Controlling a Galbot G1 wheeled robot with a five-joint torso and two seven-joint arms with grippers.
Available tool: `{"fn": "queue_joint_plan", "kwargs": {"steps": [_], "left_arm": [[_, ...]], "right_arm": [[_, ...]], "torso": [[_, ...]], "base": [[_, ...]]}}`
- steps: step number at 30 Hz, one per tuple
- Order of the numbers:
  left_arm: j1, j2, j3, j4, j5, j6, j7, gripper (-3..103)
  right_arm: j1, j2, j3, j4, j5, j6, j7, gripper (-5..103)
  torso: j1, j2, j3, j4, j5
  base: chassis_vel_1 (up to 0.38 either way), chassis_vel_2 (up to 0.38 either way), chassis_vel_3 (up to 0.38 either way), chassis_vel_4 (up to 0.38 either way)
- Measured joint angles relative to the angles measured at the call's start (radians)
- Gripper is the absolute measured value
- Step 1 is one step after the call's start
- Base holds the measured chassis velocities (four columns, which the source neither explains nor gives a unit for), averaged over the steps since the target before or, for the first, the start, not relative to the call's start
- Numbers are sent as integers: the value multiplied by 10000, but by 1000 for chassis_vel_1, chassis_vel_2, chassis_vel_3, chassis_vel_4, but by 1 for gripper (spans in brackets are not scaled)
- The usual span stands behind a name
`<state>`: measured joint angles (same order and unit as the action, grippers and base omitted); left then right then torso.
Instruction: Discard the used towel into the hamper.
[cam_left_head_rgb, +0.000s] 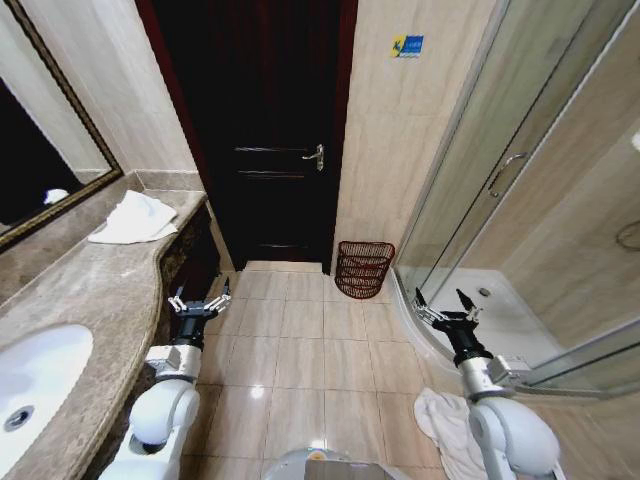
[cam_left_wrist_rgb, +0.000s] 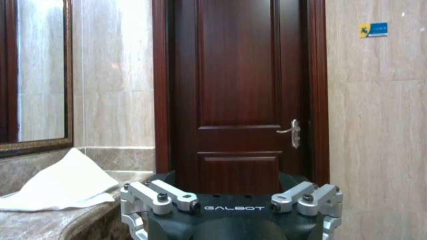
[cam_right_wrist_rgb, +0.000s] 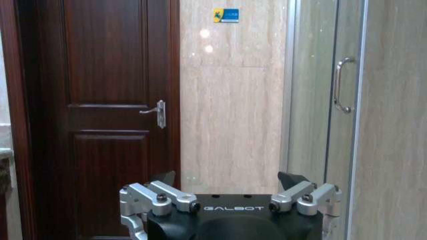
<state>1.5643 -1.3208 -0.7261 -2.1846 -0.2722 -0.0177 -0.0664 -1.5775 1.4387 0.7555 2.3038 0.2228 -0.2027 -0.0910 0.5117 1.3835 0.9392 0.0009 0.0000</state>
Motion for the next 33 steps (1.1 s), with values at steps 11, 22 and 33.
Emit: {"fn": "queue_joint_plan", "kwargs": {"steps": [11,22,33], "left_arm": [[16,-87,42,122,79,-198,88,100],[77,-199,148,336,464,-1037,-100,100],[126,-221,129,263,492,-1066,-94,100]], "right_arm": [[-13,11,-3,-3,-8,-15,6,100],[-63,49,9,-4,-31,3,-103,100],[-109,66,17,8,-81,67,-165,100]], "torso": [[0,0,0,0,0],[0,0,0,-1,0],[0,0,0,0,0]], "base": [[11,10,8,8],[43,42,39,50],[0,0,0,0]]}}
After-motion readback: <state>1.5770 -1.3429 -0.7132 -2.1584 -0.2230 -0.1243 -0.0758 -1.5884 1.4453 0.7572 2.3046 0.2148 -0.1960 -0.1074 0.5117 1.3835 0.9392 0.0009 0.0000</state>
